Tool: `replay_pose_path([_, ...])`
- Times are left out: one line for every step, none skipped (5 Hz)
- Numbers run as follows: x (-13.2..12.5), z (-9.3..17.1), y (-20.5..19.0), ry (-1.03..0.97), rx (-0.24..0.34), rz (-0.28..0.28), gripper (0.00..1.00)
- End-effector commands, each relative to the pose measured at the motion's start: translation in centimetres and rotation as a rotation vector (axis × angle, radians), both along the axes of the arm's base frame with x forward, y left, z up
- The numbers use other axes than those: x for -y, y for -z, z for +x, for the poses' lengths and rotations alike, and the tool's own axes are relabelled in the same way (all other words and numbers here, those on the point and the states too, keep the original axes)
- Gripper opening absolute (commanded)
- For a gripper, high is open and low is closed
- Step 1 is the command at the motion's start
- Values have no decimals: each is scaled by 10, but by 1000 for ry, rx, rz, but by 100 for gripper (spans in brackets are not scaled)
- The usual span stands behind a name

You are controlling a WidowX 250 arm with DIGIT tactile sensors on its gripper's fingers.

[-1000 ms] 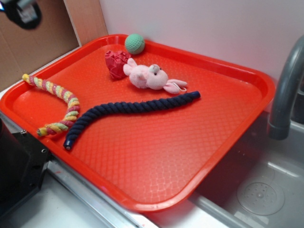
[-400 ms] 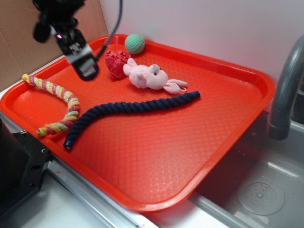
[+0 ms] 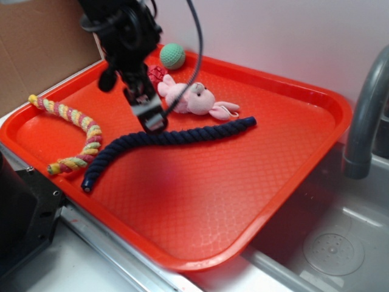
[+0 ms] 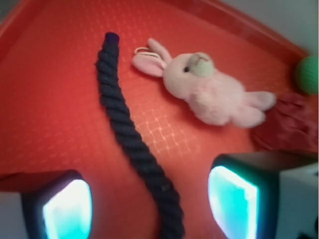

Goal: Grab the blue rope.

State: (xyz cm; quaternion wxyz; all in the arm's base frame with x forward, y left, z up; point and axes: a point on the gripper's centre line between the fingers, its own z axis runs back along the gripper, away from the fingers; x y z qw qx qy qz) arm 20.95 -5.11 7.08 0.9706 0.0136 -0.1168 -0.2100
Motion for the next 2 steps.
replay_pose_path([19, 12, 34, 134, -40, -51, 100])
replay_pose_path([20, 15, 50, 145, -70, -53, 100])
